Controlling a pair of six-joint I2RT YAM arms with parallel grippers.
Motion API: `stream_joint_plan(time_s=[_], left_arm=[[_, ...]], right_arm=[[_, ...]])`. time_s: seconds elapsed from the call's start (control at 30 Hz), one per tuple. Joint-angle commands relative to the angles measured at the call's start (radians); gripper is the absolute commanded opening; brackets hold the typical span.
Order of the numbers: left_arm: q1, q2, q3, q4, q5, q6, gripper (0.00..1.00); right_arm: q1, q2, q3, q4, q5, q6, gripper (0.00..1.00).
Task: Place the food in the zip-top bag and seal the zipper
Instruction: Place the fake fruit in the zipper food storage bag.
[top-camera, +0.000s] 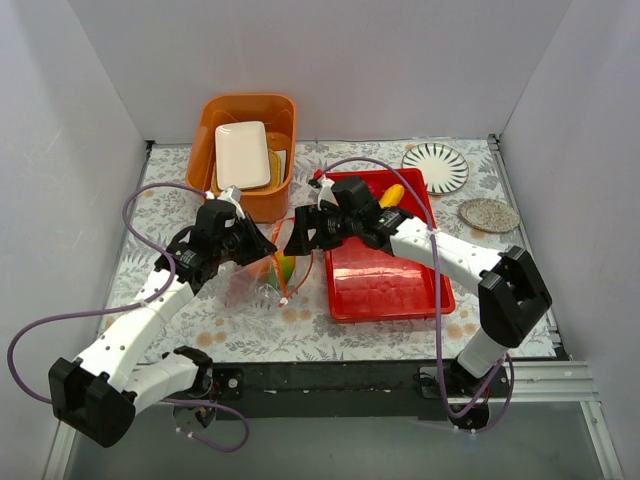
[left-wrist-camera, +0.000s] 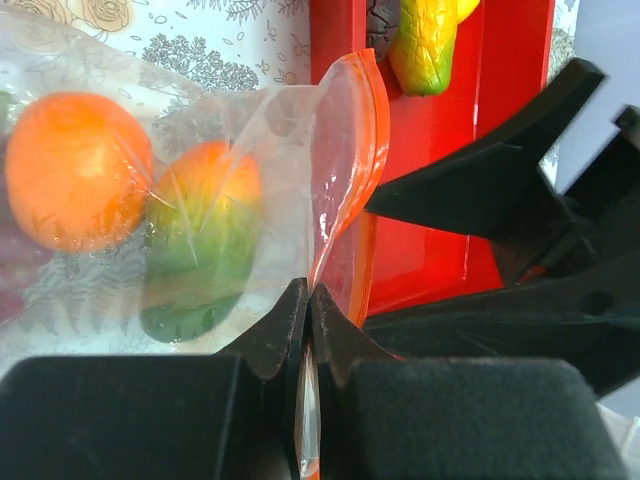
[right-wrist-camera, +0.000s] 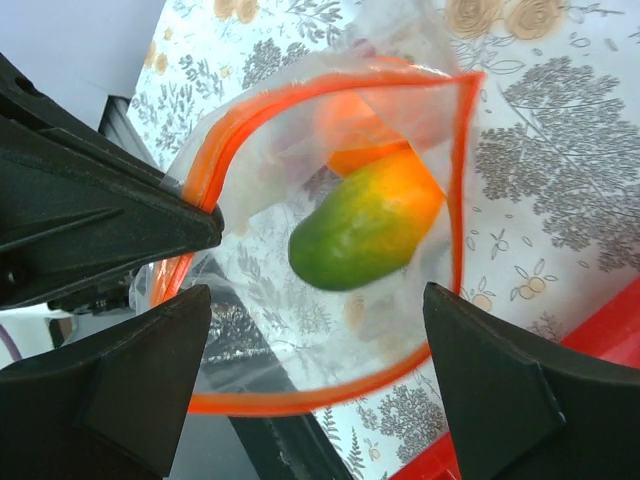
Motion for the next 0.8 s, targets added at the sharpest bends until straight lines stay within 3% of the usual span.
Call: stream_joint_plan(time_s=[0.0,0.2,0.33,0.6,0.7,0.73,0.77], left_arm=[[0.006,-0.021,0.033,-0.007,-0.031,-0.003,0.0],[0.006,-0.035,0.025,-0.014,-0.046,-0.003,0.0],[0.006,-0.033,0.025,-0.014,-0.047,-0.003,0.0],[0.006,-0.048,0.025,-0.022,-0.052,0.0,0.0],[0.006,-0.058,0.016,-0.024,-0.058,-0.002,0.0],[0.006,-0.061,0.017,-0.028,-0.063,-0.002,0.0],[0.006,-0.062,0.025,-0.031,-0.075,0.0,0.0]], right_arm=[[0.004,-0.111,0.034,-0.053,0.123,-0.044,0.95],[0.003,-0.18,-0.049,-0.09,0.275,-0.053,0.91],[0.001,-0.13,-0.031,-0.093,0.218,-0.056,0.78],[0.003,-0.009,0.002,-0.097,0.145,-0.058,0.65],[0.003,0.005,0.016,-0.102,0.131,-0.064,0.45],[0.003,0.001,0.02,-0.1,0.129,-0.073,0.26],[0.003,-0.009,0.028,-0.097,0.123,-0.076,0.2]])
